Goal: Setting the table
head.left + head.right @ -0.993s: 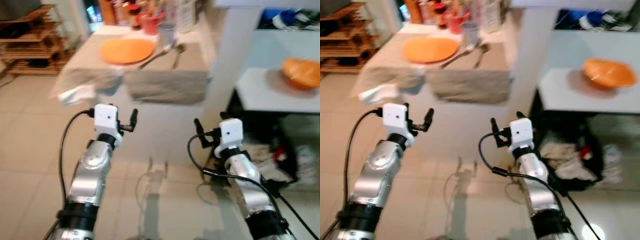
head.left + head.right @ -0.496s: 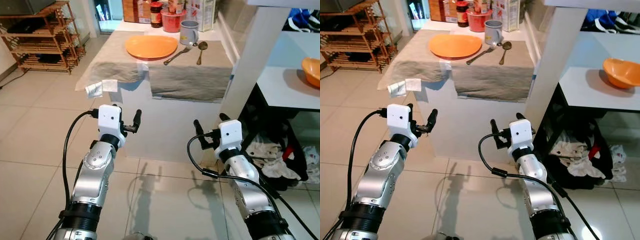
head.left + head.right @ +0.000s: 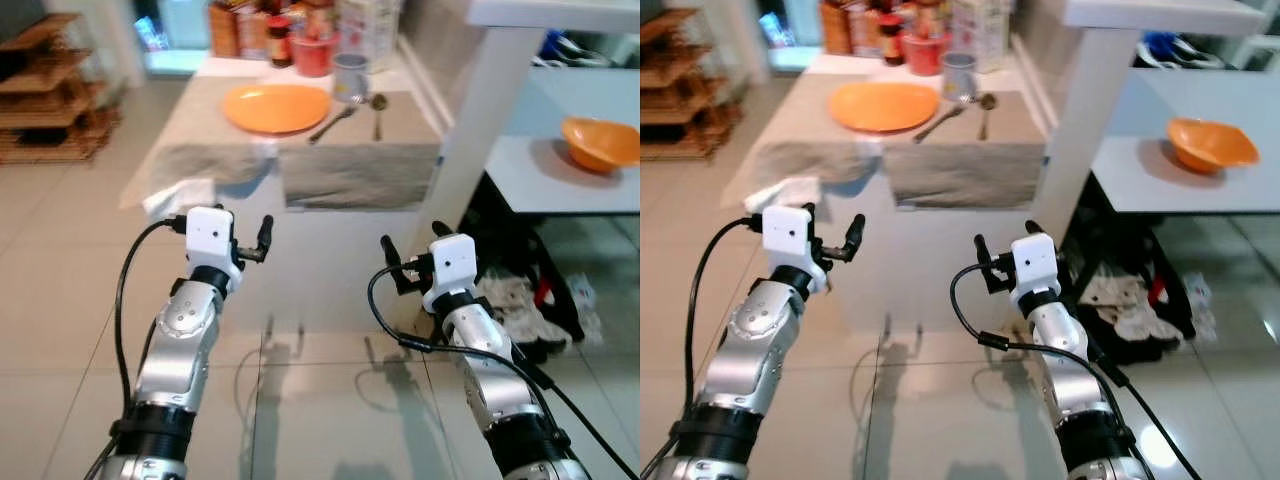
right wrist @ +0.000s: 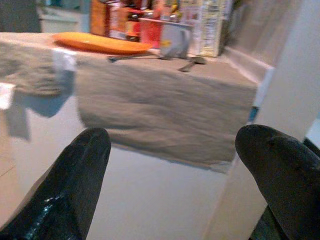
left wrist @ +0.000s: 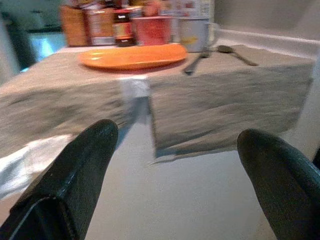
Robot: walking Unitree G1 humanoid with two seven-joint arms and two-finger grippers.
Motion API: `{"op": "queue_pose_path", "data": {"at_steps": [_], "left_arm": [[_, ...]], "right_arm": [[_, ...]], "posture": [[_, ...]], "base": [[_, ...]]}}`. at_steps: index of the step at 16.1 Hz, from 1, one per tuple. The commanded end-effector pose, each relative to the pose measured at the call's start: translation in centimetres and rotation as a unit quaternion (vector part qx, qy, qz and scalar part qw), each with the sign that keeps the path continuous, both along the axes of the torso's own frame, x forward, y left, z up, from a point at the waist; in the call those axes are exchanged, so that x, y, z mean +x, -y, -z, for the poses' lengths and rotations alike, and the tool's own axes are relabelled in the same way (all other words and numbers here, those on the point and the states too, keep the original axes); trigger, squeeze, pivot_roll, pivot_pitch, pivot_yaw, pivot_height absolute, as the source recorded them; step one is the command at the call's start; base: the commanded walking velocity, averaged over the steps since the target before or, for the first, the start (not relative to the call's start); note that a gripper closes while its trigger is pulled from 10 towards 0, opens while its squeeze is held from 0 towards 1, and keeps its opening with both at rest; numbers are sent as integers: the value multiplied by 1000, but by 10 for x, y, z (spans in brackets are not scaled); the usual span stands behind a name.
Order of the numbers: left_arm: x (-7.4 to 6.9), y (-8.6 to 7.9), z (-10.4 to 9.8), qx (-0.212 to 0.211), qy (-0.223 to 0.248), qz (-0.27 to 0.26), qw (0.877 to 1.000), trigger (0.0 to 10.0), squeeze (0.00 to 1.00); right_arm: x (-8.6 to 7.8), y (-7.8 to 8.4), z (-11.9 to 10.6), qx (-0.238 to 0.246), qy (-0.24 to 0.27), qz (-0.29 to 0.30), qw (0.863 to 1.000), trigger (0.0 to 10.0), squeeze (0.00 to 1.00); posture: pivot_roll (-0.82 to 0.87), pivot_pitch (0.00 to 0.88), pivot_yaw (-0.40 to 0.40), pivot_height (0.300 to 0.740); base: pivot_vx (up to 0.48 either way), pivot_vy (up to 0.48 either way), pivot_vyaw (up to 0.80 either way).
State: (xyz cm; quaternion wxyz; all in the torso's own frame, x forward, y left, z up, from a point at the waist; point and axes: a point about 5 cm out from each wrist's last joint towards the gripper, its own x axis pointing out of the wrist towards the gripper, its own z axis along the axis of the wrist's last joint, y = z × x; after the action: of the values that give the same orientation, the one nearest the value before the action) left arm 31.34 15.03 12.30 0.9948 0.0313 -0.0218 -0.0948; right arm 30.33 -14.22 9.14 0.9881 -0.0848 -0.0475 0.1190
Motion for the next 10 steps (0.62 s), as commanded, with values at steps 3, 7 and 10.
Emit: {"op": "queue_pose_path", "data": {"at_steps": [3, 7, 10], "left_arm": [[1, 4, -4, 7, 9, 12, 1000, 10000, 0], [3, 5, -6, 9, 11, 12, 1000, 10000, 0], [4, 7, -8, 9, 15, 15, 1000, 10000, 0]], "right_arm": [[1, 0, 2, -2, -4, 2, 1000, 10000, 0], [1, 0, 1, -3, -1, 0, 1000, 10000, 0], [0, -1, 1, -5, 1, -1, 1000, 10000, 0]], "posture": [[-58, 0, 32, 740], [-59, 0, 34, 740], [-60, 0, 34, 740]], "base": [[480, 0, 0], [480, 0, 0], [480, 0, 0]]}}
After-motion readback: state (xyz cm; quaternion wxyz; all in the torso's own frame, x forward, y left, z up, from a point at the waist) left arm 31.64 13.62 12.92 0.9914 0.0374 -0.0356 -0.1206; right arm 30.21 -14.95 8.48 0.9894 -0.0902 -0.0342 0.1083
